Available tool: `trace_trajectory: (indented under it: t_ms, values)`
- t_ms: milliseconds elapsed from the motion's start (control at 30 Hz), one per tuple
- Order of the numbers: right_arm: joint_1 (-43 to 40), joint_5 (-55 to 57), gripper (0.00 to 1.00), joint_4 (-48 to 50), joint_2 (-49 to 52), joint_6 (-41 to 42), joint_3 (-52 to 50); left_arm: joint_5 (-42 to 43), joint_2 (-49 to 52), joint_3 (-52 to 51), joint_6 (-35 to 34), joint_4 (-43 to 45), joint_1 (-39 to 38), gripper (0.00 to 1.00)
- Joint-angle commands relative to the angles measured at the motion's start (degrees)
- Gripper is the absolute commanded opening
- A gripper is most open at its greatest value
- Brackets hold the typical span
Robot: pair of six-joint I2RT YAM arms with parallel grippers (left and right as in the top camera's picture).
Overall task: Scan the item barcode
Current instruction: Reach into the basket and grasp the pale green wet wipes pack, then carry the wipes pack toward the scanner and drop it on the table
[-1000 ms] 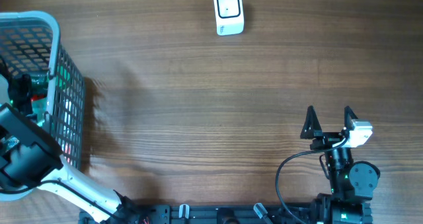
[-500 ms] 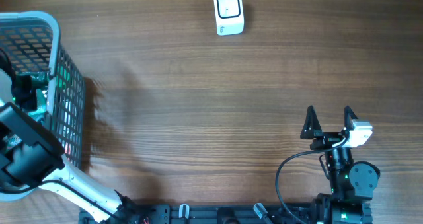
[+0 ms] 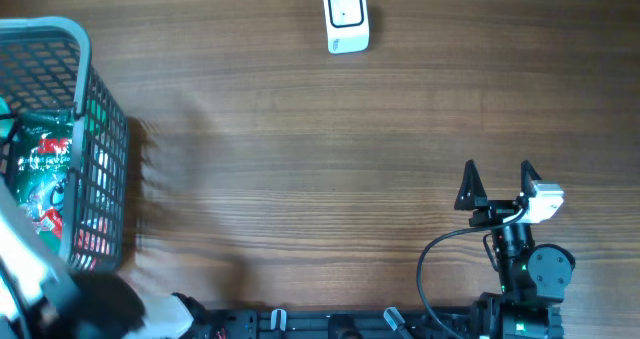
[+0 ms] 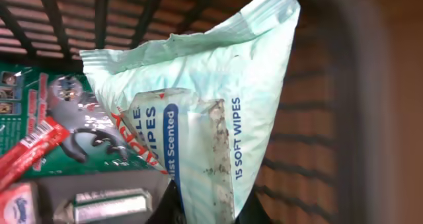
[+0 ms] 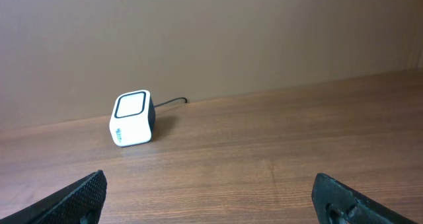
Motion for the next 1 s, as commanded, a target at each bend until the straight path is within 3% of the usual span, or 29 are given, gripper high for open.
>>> trace_trajectory:
  t_ms: [0,233,400,467,633,967]
  values:
    - [0.31,0.74,1.0,0.33,0.09,-1.01,-0.04,4.81,-11.58,1.29,1.25,0.39,-1.7,0.04]
    - [0.31,0.74,1.0,0.33,0.09,-1.03,-0.04,6.93,-25.42,1.27,1.22,3.3,-12.07,0.04]
    - [0.31,0.74,1.0,0.33,0.09,-1.01,-0.04,6.91,-27.74,1.2,1.27,2.12,-26.75,0.04]
    - [0.31,0.74,1.0,0.33,0.09,-1.03,-0.04,6.34,-25.94,0.87,4.72,1.62,-35.34,0.04]
    - [0.31,0.74,1.0,0.33,0.09,-1.03,-0.04,0.63,-18.93,0.83,7.3,-3.96,-46.77,0.04]
    - [0.31,0.74,1.0,0.33,0.09,-1.03,-0.04,-1.49,1.62,0.76,7.26,-12.48,-59.87,0.04]
